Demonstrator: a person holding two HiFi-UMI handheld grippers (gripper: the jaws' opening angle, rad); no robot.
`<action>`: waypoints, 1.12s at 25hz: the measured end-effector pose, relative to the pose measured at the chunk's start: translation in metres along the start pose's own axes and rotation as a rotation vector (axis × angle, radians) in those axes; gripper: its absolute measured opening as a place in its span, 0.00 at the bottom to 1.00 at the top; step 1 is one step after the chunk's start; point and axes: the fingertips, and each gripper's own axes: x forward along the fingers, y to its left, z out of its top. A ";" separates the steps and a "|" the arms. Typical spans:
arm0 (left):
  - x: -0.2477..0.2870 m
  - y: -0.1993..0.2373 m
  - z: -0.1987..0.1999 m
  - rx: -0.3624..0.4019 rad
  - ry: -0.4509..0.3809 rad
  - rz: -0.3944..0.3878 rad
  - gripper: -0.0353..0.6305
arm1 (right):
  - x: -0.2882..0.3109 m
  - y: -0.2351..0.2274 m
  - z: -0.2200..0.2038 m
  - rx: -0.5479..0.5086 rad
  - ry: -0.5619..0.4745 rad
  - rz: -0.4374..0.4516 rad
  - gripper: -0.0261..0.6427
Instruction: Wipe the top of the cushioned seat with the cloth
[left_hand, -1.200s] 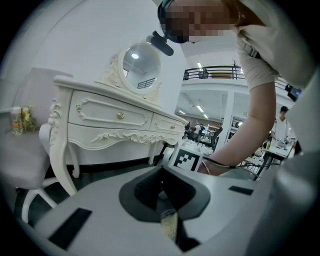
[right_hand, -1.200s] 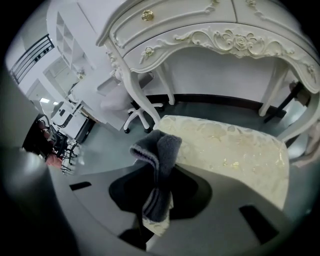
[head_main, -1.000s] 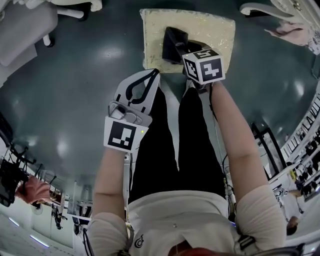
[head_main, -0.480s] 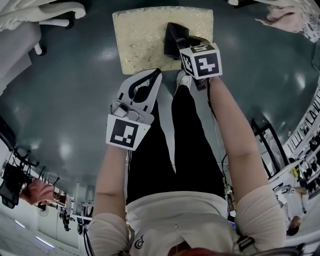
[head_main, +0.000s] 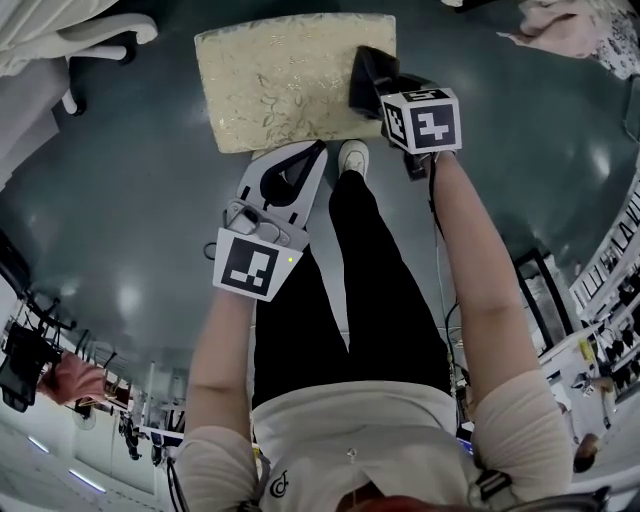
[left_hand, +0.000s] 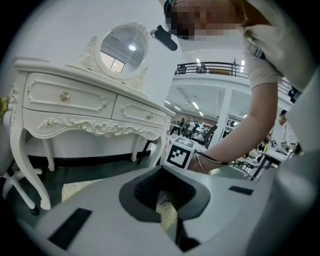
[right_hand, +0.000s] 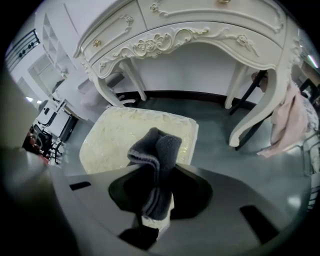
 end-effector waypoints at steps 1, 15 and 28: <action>0.003 -0.002 0.000 0.004 0.003 0.002 0.07 | -0.001 -0.006 -0.002 0.000 0.004 -0.005 0.17; 0.035 -0.030 0.019 -0.150 -0.098 0.105 0.07 | -0.019 -0.054 -0.015 -0.111 0.061 -0.055 0.16; -0.056 -0.001 0.009 -0.192 -0.125 0.098 0.07 | -0.066 0.045 0.002 -0.141 -0.038 -0.057 0.16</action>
